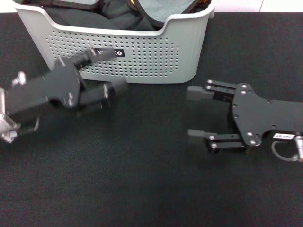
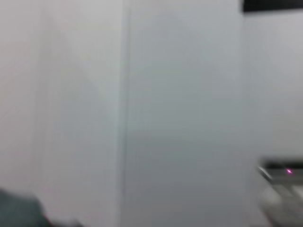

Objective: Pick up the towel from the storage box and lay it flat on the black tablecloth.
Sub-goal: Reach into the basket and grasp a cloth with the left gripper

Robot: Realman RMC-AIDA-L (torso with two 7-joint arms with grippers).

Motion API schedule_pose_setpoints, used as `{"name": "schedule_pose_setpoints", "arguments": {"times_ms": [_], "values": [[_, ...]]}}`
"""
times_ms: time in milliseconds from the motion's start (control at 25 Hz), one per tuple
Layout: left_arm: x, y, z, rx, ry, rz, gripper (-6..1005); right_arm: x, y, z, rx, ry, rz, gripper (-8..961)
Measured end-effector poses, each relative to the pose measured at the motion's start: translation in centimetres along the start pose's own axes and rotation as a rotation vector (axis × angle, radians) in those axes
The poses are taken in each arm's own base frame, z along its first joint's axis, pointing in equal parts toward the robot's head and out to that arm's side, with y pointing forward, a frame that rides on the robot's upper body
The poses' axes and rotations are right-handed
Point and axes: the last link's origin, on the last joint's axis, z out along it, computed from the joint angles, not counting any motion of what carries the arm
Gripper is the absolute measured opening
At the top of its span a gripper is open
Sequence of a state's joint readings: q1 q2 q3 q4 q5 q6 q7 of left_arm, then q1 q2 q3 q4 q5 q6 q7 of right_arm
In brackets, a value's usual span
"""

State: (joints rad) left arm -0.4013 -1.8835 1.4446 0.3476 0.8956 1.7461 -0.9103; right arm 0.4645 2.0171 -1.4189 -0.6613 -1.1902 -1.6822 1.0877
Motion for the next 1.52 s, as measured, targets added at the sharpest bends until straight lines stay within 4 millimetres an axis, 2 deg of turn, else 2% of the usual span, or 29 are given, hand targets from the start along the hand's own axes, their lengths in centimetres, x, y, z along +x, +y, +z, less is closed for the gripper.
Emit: {"name": "schedule_pose_setpoints", "arguments": {"times_ms": [160, 320, 360, 400, 600, 760, 1120, 1320, 1520], "values": [[1.5, -0.4, 0.5, 0.090, 0.142, 0.061, 741, 0.2, 0.5, -1.4, 0.044, -0.022, 0.013, 796], [2.6, -1.3, 1.8, 0.157, 0.198, 0.119, 740, 0.5, 0.9, -2.1, 0.062, -0.026, 0.023, 796], [3.0, -2.5, 2.6, 0.208, 0.182, 0.138, 739, 0.6, 0.9, -2.2, 0.062, -0.025, 0.024, 796], [3.0, -2.5, 2.6, 0.208, 0.182, 0.138, 739, 0.7, 1.0, -2.2, 0.062, -0.023, 0.026, 796], [3.7, -5.5, 5.4, 0.314, 0.089, 0.174, 738, 0.9, 0.9, -2.3, 0.073, -0.010, 0.025, 795], [4.6, -7.6, 6.8, 0.426, 0.010, 0.189, 738, 1.1, 0.9, -2.3, 0.081, -0.005, 0.013, 796], [7.2, -10.0, 5.6, 0.582, -0.110, 0.140, 739, 0.9, 0.0, -2.5, 0.122, 0.005, -0.005, 795], [8.6, -9.5, 4.1, 0.633, -0.237, 0.143, 727, 0.9, -0.7, -2.3, 0.148, 0.022, -0.017, 796], [9.6, -8.8, 3.7, 0.670, -0.315, 0.193, 716, 0.8, -1.3, -2.0, 0.160, 0.028, -0.036, 796]]}}
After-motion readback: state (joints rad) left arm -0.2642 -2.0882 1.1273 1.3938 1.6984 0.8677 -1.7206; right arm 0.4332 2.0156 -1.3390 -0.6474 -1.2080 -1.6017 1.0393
